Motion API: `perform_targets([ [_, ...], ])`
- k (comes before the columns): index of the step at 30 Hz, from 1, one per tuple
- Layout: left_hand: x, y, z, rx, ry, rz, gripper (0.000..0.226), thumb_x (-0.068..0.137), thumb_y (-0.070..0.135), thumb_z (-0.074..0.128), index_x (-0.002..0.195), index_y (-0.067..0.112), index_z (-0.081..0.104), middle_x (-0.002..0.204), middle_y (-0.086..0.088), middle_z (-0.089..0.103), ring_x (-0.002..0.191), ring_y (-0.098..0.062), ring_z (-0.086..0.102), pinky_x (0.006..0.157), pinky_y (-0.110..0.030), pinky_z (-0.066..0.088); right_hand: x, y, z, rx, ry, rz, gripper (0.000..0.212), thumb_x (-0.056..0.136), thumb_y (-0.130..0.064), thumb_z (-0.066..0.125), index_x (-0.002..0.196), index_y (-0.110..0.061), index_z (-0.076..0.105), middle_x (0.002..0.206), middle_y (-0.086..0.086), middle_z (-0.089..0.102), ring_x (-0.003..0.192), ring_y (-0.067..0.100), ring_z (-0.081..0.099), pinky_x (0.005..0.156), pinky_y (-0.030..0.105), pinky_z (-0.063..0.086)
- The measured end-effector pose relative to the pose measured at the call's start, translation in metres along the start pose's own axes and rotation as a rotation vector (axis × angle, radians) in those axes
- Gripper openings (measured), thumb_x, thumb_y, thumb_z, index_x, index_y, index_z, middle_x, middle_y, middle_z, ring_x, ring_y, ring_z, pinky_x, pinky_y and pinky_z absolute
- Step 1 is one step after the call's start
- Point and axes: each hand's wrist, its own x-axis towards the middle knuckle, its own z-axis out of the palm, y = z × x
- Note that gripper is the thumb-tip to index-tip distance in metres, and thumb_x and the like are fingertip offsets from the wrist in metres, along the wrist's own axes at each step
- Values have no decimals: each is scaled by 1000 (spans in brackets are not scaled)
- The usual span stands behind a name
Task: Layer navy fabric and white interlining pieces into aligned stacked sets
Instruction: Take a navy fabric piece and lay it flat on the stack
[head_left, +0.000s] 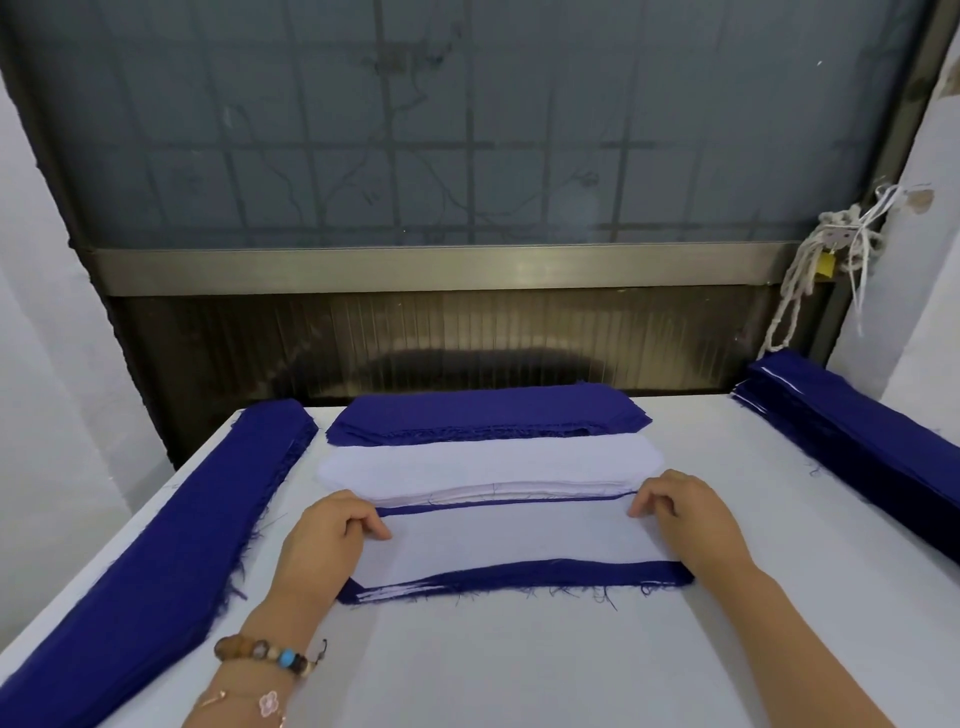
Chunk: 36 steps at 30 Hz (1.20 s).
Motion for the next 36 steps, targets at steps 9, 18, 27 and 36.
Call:
perform_targets([
  [9, 64, 47, 26, 254, 26, 146, 32, 93, 5, 49, 106, 23, 73, 108, 4, 64, 102, -14, 55, 90, -27, 48, 61, -43, 25, -27, 84, 6, 27, 94, -2, 47, 87, -20, 66, 97, 1, 61, 88, 15, 56, 77, 25, 48],
  [18, 126, 64, 87, 406, -181, 245, 45, 102, 16, 38, 147, 23, 38, 145, 3, 45, 131, -17, 41, 108, -32, 35, 119, -76, 85, -266, -84, -186, 50, 98, -13, 43, 145, -26, 35, 138, -4, 50, 125, 17, 44, 104, 34, 33],
  [27, 186, 64, 113, 453, -144, 150, 39, 104, 28, 38, 141, 20, 46, 131, -5, 57, 117, -25, 55, 93, -37, 47, 175, -82, 107, -407, -36, -179, 39, 102, -28, 40, 140, -22, 40, 114, 4, 64, 97, 24, 61, 65, 30, 41],
  [36, 197, 47, 138, 411, -134, 121, 38, 101, 36, 43, 137, 24, 50, 129, -3, 59, 115, -23, 55, 93, -36, 48, 181, -76, 117, -384, -53, -123, 32, 99, -42, 43, 128, -30, 50, 109, 1, 66, 95, 22, 61, 62, 26, 40],
])
